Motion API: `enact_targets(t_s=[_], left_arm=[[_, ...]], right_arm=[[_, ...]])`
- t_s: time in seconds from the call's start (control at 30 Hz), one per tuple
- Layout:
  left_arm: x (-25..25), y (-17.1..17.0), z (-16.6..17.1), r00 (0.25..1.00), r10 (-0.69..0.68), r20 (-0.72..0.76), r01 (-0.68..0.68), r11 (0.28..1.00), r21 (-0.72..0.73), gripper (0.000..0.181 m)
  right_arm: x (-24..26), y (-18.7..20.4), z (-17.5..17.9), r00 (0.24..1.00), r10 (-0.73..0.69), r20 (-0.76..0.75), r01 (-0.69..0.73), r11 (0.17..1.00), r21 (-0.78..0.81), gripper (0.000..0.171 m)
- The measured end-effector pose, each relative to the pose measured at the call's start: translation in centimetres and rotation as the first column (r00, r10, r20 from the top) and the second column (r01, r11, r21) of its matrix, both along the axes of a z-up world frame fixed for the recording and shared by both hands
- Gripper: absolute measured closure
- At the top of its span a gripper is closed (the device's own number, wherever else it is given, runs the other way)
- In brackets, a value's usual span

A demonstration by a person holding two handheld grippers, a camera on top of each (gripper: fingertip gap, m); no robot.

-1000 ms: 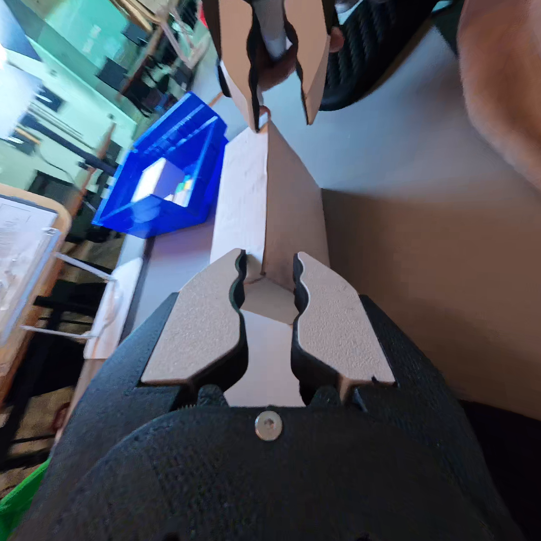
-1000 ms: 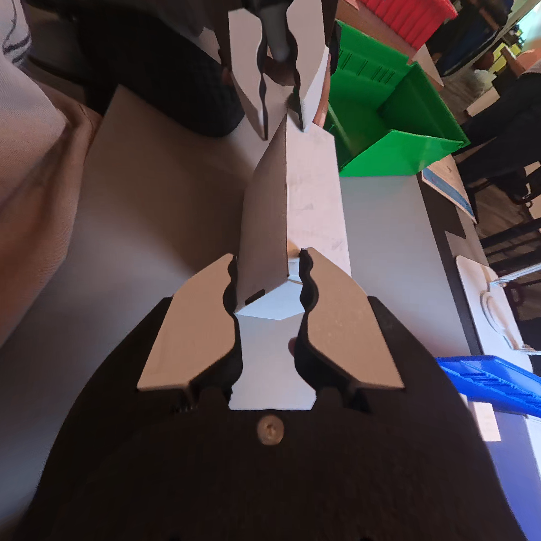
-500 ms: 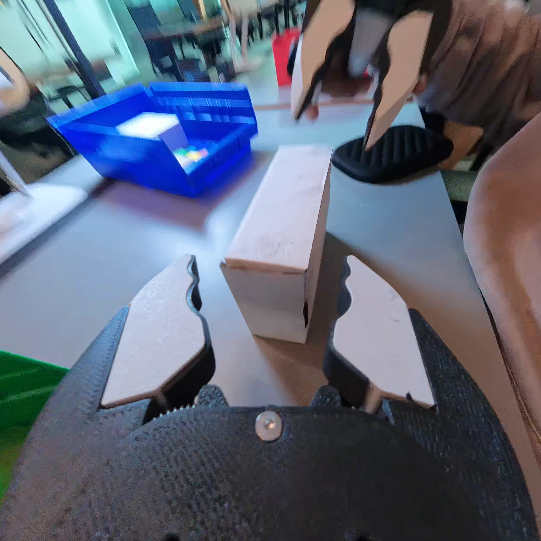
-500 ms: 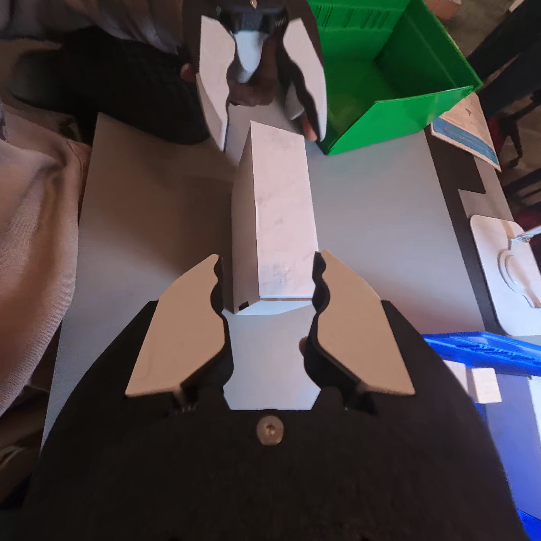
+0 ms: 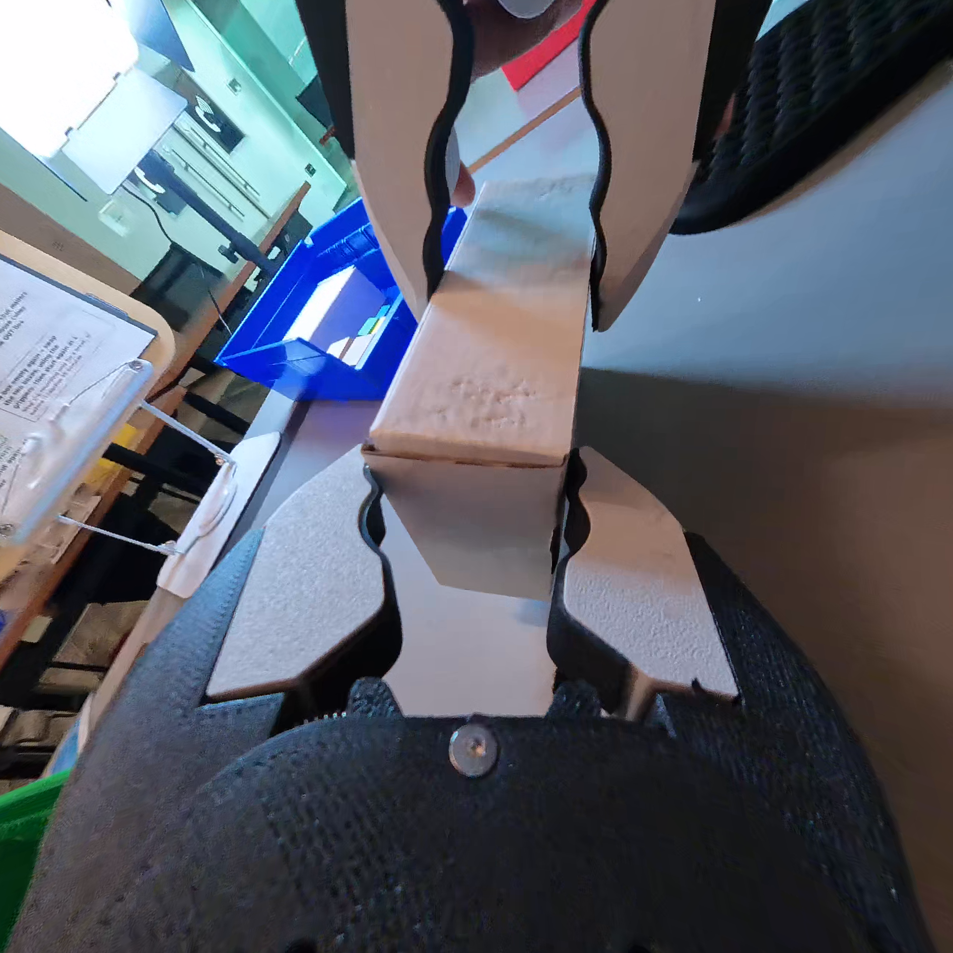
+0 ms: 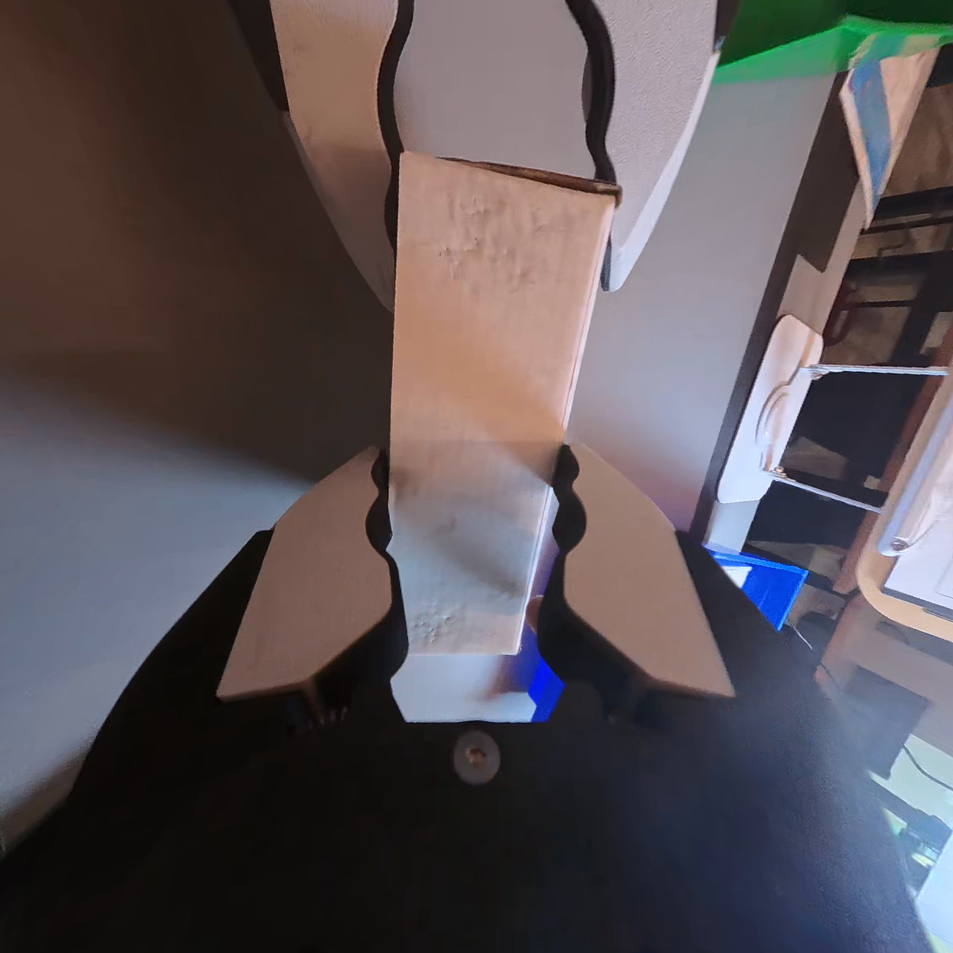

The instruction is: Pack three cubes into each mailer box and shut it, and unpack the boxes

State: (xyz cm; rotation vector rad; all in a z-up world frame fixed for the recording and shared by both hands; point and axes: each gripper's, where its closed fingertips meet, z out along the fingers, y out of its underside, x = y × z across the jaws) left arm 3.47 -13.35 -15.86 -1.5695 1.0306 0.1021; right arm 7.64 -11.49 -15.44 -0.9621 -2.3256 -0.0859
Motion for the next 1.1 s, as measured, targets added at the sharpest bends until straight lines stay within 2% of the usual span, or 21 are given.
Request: enact_targets(t_s=[0.03,0.1,0.2,0.3,0.37,0.5,0.67,0.7,0.77,0.83,0.9,1.0,1.07,1.1], left_arm=[[-0.1,-0.1,0.2,0.999,0.007,0.043,-0.007,1.0,-0.012,0.112],[-1.3,0.2,1.4,0.986,0.052,0.158,-0.049,0.999,-0.019,0.101],[-3.9,0.7,3.4,0.924,0.104,0.367,-0.091,0.994,-0.052,0.102],[-6.1,1.3,4.2,0.863,0.155,0.481,-0.138,0.988,-0.071,0.107],[-6.9,1.6,4.0,0.854,0.188,0.484,-0.173,0.982,-0.075,0.11],[-7.8,1.8,3.0,0.852,0.233,0.469,-0.213,0.972,-0.097,0.113],[-9.2,1.9,1.3,0.851,0.302,0.43,-0.274,0.953,-0.128,0.116],[-9.4,1.9,1.1,0.85,0.311,0.425,-0.282,0.95,-0.131,0.116],[-9.9,1.9,1.1,0.84,0.324,0.434,-0.292,0.946,-0.142,0.115],[-10.3,2.0,1.1,0.826,0.335,0.453,-0.293,0.942,-0.161,0.114],[-11.0,2.1,1.1,0.817,0.348,0.46,-0.304,0.937,-0.17,0.114],[-12.0,2.4,1.0,0.808,0.374,0.456,-0.331,0.927,-0.175,0.114],[-12.8,2.6,1.0,0.804,0.398,0.442,-0.358,0.917,-0.176,0.114],[-13.3,2.6,0.9,0.805,0.414,0.425,-0.375,0.91,-0.175,0.113]], right_arm=[[0.1,0.0,0.4,1.0,0.0,-0.02,0.0,1.0,0.003,0.109],[0.6,1.4,2.0,0.998,-0.021,-0.067,0.026,0.997,0.074,0.109],[1.4,7.3,7.4,0.973,-0.084,-0.214,0.141,0.954,0.266,0.11],[2.9,16.2,12.7,0.942,-0.126,-0.312,0.277,0.817,0.506,0.109],[3.3,21.9,13.8,0.931,-0.134,-0.339,0.32,0.748,0.582,0.109],[2.8,31.7,10.5,0.923,-0.173,-0.344,0.362,0.696,0.621,0.108],[1.2,39.3,2.9,0.945,-0.231,-0.23,0.326,0.678,0.659,0.109],[1.3,40.6,2.1,0.939,-0.263,-0.221,0.342,0.66,0.669,0.107],[1.1,41.3,0.2,0.943,-0.288,-0.169,0.331,0.741,0.584,0.107],[1.6,41.4,-1.2,0.934,-0.348,-0.084,0.343,0.801,0.491,0.094],[1.6,40.6,-1.5,0.915,-0.399,-0.053,0.391,0.85,0.352,0.09],[0.2,39.0,-0.3,0.903,-0.422,-0.082,0.429,0.896,0.117,0.108],[-0.5,39.6,-0.1,0.893,-0.439,-0.095,0.448,0.888,0.105,0.119],[-0.7,40.4,-0.2,0.887,-0.45,-0.101,0.461,0.875,0.149,0.119]])
